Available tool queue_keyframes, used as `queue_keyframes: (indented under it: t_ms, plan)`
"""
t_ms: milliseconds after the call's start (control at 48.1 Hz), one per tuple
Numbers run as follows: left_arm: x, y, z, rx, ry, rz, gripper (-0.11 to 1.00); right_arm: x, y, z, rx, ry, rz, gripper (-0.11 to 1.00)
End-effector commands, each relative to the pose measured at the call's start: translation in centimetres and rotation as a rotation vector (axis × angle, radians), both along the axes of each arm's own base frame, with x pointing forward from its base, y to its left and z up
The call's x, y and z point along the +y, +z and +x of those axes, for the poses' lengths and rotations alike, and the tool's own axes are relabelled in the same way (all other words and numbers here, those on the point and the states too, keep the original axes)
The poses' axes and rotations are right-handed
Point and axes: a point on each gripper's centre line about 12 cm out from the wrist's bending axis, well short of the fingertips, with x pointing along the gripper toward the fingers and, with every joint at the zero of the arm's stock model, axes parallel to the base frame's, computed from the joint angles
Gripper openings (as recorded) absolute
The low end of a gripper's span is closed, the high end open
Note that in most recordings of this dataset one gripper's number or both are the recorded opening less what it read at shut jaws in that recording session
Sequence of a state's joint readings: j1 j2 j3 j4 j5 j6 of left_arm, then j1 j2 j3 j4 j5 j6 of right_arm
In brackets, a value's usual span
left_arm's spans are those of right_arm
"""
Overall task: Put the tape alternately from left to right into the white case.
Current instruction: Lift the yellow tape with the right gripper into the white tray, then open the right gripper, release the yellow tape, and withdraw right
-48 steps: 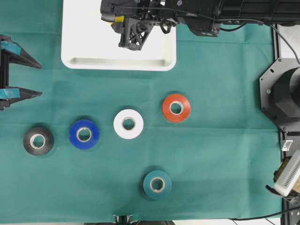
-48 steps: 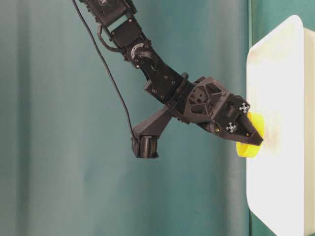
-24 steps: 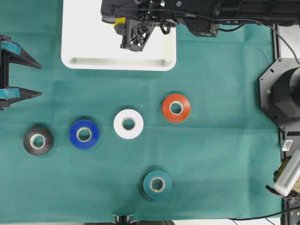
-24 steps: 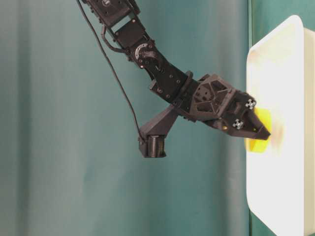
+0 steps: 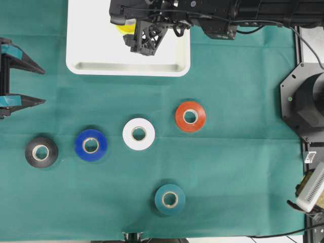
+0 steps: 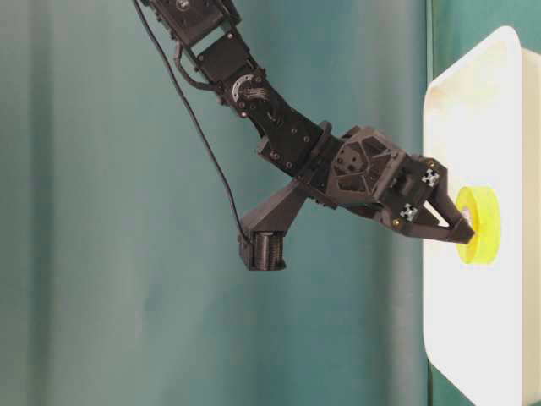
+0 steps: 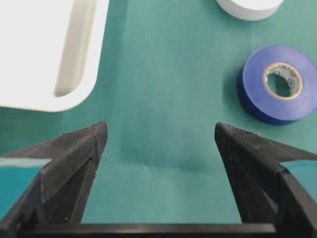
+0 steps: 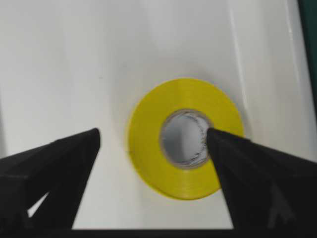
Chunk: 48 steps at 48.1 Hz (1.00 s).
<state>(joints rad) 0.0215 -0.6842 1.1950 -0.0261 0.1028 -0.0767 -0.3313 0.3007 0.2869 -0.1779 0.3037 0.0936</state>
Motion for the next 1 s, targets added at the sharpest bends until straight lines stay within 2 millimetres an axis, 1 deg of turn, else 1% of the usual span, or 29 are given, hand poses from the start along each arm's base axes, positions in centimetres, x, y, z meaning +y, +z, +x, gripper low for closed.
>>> queue_keyframes:
  t_ms: [0, 166, 354, 686, 832, 977]
  plan:
    - [0.0, 0.6, 0.3, -0.021, 0.001, -0.001, 0.93, -0.1, 1.3, 0.2, -0.032, -0.001, -0.011, 0.75]
    - [0.0, 0.7, 0.4, -0.025, 0.002, -0.001, 0.93, 0.4, 1.9, 0.3, -0.044, 0.011, -0.015, 0.75]
    - [0.0, 0.7, 0.4, -0.025, 0.001, -0.001, 0.93, 2.0, 3.6, 0.5, -0.074, 0.046, -0.025, 0.75]
    - [0.0, 0.6, 0.4, -0.023, 0.001, -0.001, 0.93, 7.1, 5.9, -0.3, -0.114, 0.149, -0.031, 0.75]
    - [0.0, 0.6, 0.3, -0.021, 0.001, -0.001, 0.93, 9.6, 6.4, -0.8, -0.118, 0.203, -0.028, 0.75]
    - [0.0, 0.7, 0.4, -0.025, 0.001, -0.001, 0.93, 11.7, 6.3, -1.7, -0.11, 0.25, -0.024, 0.75]
